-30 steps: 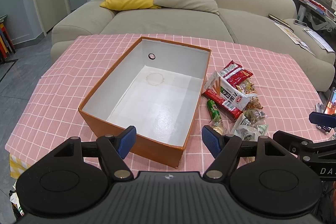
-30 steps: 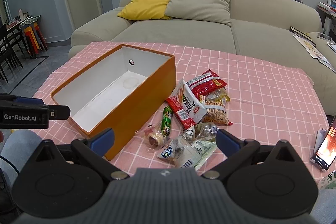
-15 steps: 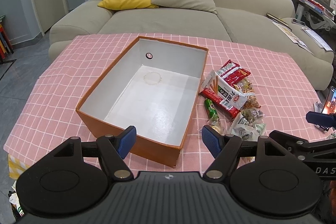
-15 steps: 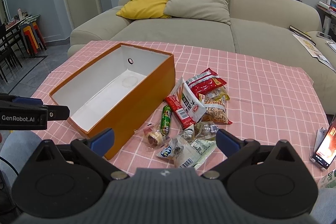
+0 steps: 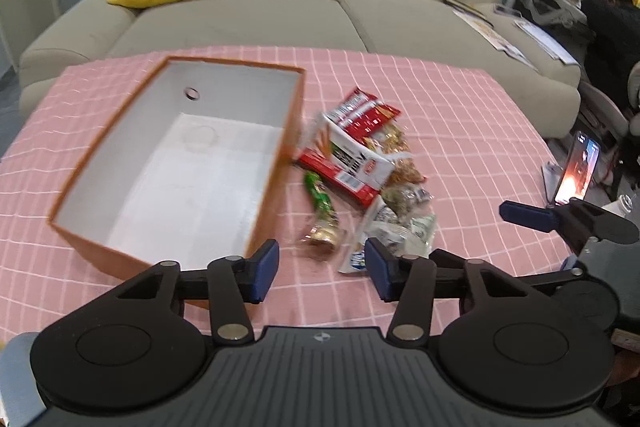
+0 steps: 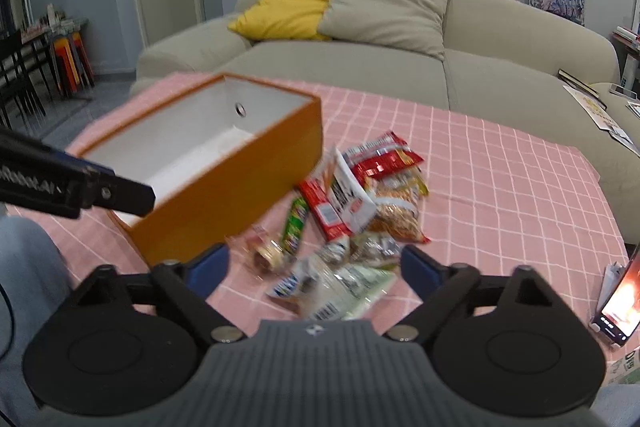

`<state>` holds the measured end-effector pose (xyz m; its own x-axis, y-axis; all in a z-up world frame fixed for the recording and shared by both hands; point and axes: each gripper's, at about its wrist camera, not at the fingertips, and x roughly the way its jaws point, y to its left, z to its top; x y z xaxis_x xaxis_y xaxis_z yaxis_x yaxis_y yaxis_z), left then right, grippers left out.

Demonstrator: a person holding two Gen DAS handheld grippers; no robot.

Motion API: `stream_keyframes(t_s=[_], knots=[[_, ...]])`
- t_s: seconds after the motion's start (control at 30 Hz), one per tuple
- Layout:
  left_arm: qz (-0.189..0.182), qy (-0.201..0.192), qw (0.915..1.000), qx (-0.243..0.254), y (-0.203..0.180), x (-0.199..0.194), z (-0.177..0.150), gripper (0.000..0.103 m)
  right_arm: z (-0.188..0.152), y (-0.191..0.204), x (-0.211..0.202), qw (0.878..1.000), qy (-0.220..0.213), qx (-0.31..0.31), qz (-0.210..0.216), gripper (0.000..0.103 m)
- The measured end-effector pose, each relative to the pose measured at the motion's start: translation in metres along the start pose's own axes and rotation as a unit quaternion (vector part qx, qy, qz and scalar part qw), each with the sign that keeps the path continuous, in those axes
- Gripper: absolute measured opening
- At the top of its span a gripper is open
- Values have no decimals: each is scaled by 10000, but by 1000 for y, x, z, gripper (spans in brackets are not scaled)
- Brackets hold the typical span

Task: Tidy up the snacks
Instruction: 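Lower the left tool to the white chip bag while the right tool reaches a clear nut packet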

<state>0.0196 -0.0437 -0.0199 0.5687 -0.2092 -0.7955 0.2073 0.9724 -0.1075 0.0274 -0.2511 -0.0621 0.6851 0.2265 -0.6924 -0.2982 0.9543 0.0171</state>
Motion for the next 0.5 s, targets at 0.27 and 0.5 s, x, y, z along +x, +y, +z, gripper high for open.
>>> stream_keyframes(t_s=[0.27,0.5], knots=[[-630,603,9960,-169,-17,44,0,50,-10,-27,30,9987,436,93,-236,66],[-800,853,9828,-1429,-15,83,5,72,-9,-51,58,9967,659,-54,-465,53]])
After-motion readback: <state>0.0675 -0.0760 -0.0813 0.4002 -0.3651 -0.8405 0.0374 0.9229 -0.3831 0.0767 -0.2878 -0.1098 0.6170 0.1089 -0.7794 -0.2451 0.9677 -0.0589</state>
